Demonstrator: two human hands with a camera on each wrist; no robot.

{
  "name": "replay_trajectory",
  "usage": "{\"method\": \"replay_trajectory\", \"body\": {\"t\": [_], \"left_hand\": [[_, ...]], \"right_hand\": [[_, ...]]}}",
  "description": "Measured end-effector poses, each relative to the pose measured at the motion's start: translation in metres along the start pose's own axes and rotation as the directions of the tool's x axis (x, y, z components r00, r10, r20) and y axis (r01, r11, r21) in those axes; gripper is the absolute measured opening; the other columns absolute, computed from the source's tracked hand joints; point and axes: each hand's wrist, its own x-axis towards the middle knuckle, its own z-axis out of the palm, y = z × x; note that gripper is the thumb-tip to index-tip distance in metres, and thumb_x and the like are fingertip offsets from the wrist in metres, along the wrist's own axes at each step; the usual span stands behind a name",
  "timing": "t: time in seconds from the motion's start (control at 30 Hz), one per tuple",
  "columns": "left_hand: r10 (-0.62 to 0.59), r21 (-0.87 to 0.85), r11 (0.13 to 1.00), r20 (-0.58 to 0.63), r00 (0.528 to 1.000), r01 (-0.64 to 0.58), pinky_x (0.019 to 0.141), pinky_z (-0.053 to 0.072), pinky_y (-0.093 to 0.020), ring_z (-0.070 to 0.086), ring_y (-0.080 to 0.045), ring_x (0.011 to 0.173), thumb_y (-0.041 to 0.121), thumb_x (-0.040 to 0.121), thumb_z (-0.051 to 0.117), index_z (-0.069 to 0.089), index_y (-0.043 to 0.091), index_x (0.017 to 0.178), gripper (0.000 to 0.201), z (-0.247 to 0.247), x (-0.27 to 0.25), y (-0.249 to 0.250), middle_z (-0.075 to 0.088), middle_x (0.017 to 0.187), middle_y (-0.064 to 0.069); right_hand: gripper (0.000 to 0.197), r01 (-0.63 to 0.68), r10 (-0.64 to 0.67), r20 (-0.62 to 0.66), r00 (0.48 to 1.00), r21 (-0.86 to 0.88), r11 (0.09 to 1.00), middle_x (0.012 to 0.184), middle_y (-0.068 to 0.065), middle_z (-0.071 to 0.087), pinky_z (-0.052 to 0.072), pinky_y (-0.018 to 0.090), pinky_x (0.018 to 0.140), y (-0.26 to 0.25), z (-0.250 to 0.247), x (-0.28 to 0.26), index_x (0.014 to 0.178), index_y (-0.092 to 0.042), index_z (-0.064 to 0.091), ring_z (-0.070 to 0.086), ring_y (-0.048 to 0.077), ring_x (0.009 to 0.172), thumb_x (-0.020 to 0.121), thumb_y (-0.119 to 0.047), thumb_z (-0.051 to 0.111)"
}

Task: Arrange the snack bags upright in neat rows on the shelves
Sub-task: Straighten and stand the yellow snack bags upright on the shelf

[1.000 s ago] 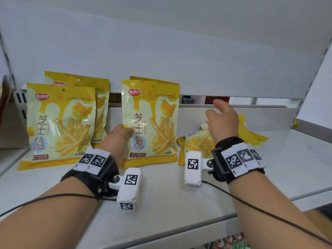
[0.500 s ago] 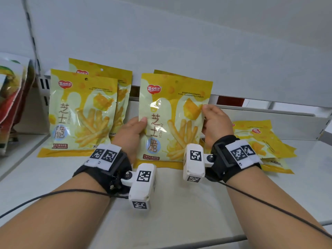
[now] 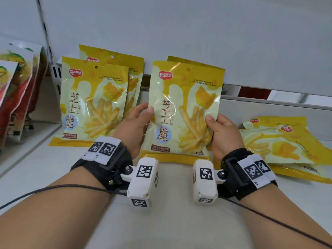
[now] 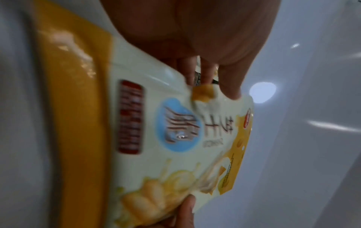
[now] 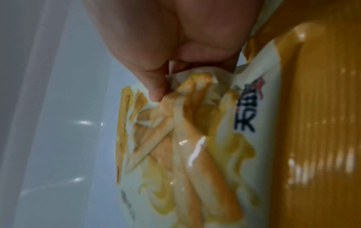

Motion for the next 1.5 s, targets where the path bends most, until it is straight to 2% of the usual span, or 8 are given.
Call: {"method": "replay_trajectory", "body": {"t": [0.13,0.23,0.47,0.6,0.8,1.1,1.23,1.5], "left_hand": [[-0.042,0.262,0.965,0.079,0.996,0.02,0.086,0.055,-0.044,0.068,-0.034,0.099,0.034,0.084,0.064,0.064,0.007,0.104,0.034,0.001,-0.005,-0.008,0.073,0.103,-0.014],[0.022,0.216,0.976,0.015,1.0,-0.024,0.078,0.057,-0.036,0.071,-0.027,0.092,0.03,0.087,0.062,0.062,0.004,0.103,0.03,-0.001,-0.003,-0.006,0.074,0.097,-0.011],[0.132,0.185,0.976,-0.098,0.986,-0.112,0.061,0.059,-0.033,0.072,-0.019,0.072,0.022,0.094,0.056,0.058,0.012,0.087,0.013,-0.005,-0.005,-0.003,0.075,0.078,-0.003],[0.134,0.177,0.977,-0.099,0.986,-0.115,0.074,0.059,-0.041,0.071,-0.025,0.088,0.022,0.098,0.049,0.059,0.01,0.11,0.019,-0.001,-0.007,0.0,0.073,0.099,-0.008],[0.189,0.224,0.963,-0.156,0.97,-0.151,0.051,0.055,-0.025,0.07,-0.011,0.063,0.018,0.097,0.052,0.063,0.019,0.091,0.012,-0.003,-0.008,0.002,0.074,0.071,0.004],[0.202,0.186,0.968,-0.166,0.965,-0.171,0.05,0.055,-0.025,0.069,-0.012,0.06,0.023,0.096,0.054,0.056,0.012,0.086,0.015,-0.004,-0.013,0.012,0.072,0.068,0.003],[0.159,0.024,0.987,-0.061,0.985,-0.158,0.084,0.056,-0.049,0.066,-0.034,0.097,0.025,0.095,0.05,0.055,0.002,0.106,0.026,0.006,-0.016,0.016,0.069,0.101,-0.016],[0.125,-0.093,0.99,0.209,0.97,-0.107,0.081,0.057,-0.036,0.067,-0.021,0.101,0.059,0.089,0.031,0.078,0.018,0.082,0.062,0.01,-0.023,0.02,0.073,0.099,-0.002]], "right_hand": [[0.02,0.009,-0.01,0.014,1.0,0.07,0.998,0.089,0.01,0.072,0.053,0.049,0.087,0.001,-0.003,0.001,0.078,-0.017,0.072,0.067,0.03,0.092,0.092,-0.013,0.057],[0.011,-0.044,0.04,0.083,0.996,0.057,0.997,0.086,0.003,0.074,0.054,0.037,0.083,0.002,0.0,0.0,0.081,-0.017,0.069,0.069,0.021,0.088,0.089,-0.018,0.061],[0.024,-0.096,0.116,0.131,0.985,-0.151,0.984,0.086,0.013,0.059,0.044,0.053,0.094,0.007,0.006,-0.003,0.068,-0.014,0.055,0.055,0.027,0.087,0.085,-0.025,0.067],[0.026,0.02,-0.006,0.071,0.997,-0.198,0.98,0.07,0.0,0.06,0.047,0.031,0.073,0.007,0.004,-0.002,0.063,-0.016,0.055,0.054,0.014,0.068,0.083,-0.026,0.069],[0.024,0.129,-0.126,0.029,0.992,-0.266,0.955,0.06,-0.009,0.047,0.039,0.014,0.057,0.012,0.008,0.0,0.067,-0.023,0.052,0.046,0.004,0.057,0.082,-0.028,0.071],[0.03,0.236,-0.264,-0.046,0.963,-0.321,0.917,0.083,-0.008,0.056,0.045,0.02,0.069,0.003,0.01,-0.002,0.098,-0.024,0.049,0.058,0.007,0.078,0.079,-0.031,0.072],[0.025,0.304,-0.27,0.146,0.952,-0.309,0.901,0.086,-0.013,0.052,0.044,0.022,0.073,-0.007,0.02,-0.014,0.092,-0.033,0.05,0.055,0.002,0.081,0.079,-0.036,0.071],[0.097,0.287,-0.179,0.404,0.897,-0.225,0.931,0.125,-0.012,0.044,0.055,0.04,0.085,-0.022,0.027,-0.039,0.13,-0.043,0.029,0.054,0.017,0.114,0.046,-0.066,0.073]]}}
